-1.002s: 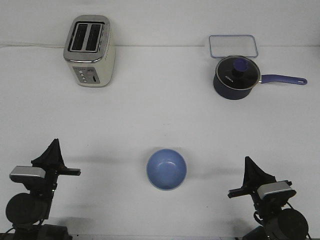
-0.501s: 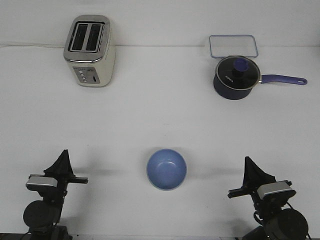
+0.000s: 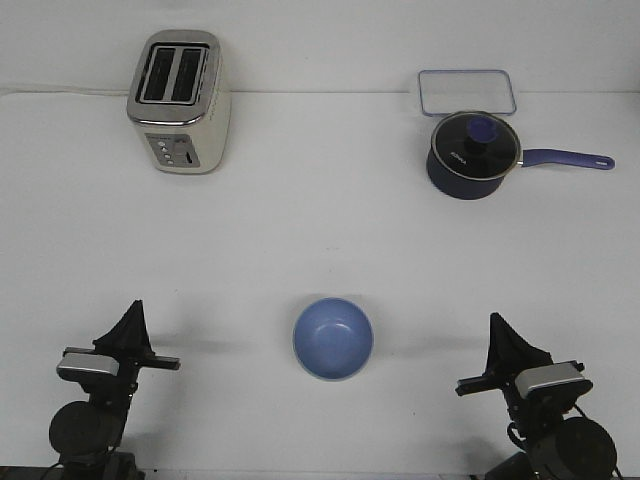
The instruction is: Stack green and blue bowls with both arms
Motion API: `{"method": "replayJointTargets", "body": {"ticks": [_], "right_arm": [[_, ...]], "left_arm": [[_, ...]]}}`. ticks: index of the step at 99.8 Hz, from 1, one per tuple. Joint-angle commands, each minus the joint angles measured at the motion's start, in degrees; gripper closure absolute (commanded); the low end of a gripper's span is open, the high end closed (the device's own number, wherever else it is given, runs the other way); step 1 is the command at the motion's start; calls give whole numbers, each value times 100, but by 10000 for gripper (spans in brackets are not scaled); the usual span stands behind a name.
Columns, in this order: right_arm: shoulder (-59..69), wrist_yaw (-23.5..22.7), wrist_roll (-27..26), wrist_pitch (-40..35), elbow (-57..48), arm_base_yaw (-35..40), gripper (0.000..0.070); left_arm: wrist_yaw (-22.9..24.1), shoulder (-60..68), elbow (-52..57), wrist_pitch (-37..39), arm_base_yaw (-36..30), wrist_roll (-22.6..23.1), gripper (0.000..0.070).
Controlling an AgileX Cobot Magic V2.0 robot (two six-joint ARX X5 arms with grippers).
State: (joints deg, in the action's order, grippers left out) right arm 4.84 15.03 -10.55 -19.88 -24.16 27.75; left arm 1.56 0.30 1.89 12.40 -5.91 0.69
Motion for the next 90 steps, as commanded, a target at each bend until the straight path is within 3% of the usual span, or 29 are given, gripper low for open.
{"method": "replayJointTargets", "body": {"ticks": [1, 35, 58, 79, 90], "right_arm": [[0, 2, -55, 57, -26, 31, 697], [-2, 42, 7, 57, -26, 26, 697], [-7, -70, 1172, 284, 284, -824, 697], [-184, -1117, 2529, 1213, 1445, -1895, 697], [-483, -1182, 2603, 1220, 1939, -2144, 697]], "left_arm": [[9, -11, -109, 57, -11, 11, 686], [9, -11, -109, 55, -11, 11, 686], [9, -11, -109, 55, -11, 11, 686], [9, -11, -109, 55, -11, 11, 686], [9, -11, -109, 55, -11, 11, 686]]}}
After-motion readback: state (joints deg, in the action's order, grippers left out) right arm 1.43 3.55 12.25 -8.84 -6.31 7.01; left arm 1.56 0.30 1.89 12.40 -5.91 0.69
